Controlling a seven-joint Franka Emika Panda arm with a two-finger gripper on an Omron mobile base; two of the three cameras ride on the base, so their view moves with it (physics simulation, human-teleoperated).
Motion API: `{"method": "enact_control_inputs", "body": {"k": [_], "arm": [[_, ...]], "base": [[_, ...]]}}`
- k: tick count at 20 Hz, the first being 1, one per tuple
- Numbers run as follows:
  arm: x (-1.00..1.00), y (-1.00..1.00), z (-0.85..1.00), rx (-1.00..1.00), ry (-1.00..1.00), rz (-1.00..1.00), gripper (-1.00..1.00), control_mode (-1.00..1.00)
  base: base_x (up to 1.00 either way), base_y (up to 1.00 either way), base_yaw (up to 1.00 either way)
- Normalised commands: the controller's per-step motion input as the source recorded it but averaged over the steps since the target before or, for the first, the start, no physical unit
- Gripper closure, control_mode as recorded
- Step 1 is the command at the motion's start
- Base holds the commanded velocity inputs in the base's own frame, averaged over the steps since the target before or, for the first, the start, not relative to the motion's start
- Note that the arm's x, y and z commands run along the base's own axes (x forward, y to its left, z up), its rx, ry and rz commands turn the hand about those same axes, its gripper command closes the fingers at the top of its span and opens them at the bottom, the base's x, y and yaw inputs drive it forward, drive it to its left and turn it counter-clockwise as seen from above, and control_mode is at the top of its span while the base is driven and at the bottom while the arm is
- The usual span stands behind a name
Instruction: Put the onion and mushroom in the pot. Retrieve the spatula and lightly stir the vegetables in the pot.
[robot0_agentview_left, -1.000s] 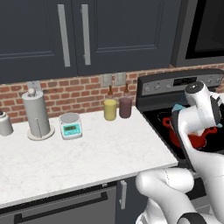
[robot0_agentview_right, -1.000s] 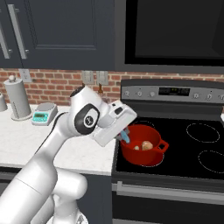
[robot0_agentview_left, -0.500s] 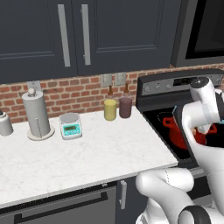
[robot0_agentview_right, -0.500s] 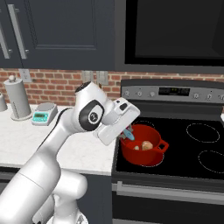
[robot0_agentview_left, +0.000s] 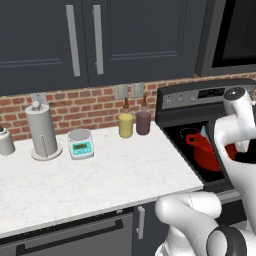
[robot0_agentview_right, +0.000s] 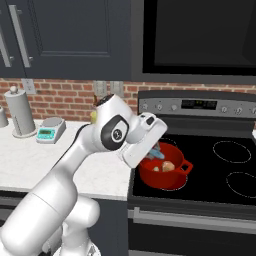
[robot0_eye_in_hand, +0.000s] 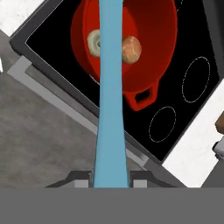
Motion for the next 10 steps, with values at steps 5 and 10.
{"method": "enact_control_inputs", "body": {"k": [5, 10], "arm": [[0.15, 0.0, 0.0, -0.1, 0.15, 0.11, 1.0, -1.0], [0.13, 0.0, 0.0, -0.12, 0.04, 0.05, 1.0, -1.0]], "base": [[0.0, 0.0, 0.0], [0.0, 0.0, 0.0]]}}
